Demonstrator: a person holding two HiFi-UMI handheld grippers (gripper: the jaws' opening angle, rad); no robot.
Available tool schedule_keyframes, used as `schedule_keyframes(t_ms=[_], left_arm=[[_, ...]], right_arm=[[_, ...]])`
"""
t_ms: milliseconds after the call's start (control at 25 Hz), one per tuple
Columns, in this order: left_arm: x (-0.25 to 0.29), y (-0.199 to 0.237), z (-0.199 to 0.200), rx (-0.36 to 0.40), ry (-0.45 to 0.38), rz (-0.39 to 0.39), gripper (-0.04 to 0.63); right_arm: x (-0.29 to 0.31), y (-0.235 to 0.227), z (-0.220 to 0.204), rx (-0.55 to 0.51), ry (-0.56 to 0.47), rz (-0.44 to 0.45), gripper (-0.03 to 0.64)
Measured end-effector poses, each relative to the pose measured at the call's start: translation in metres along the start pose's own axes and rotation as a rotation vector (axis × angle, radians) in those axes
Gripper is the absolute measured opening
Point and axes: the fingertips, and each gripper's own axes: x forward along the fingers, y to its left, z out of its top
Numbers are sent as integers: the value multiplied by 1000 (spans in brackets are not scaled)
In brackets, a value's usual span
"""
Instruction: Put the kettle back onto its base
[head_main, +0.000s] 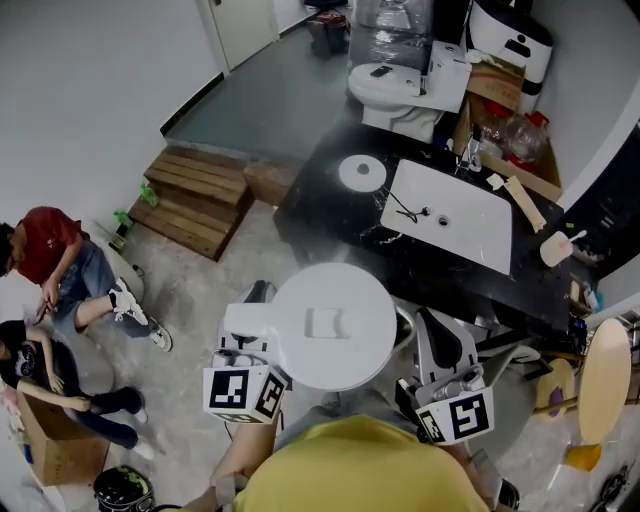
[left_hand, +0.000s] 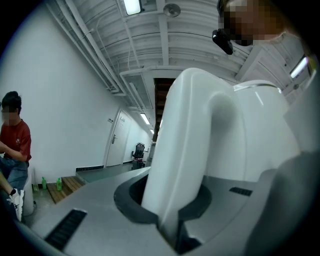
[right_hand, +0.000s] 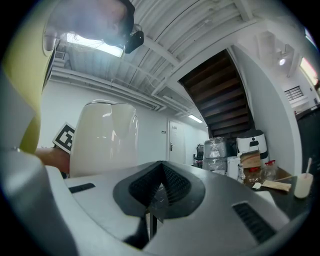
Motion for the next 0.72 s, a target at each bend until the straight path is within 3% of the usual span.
schedule_keyframes(t_ms=[520, 720], left_arm=[[100, 1, 8, 10, -38, 55, 41], [132, 4, 6, -2, -22, 53, 41]], right_arm=[[85, -70, -3, -24, -6, 105, 5], [106, -85, -8, -4, 5, 103, 5]])
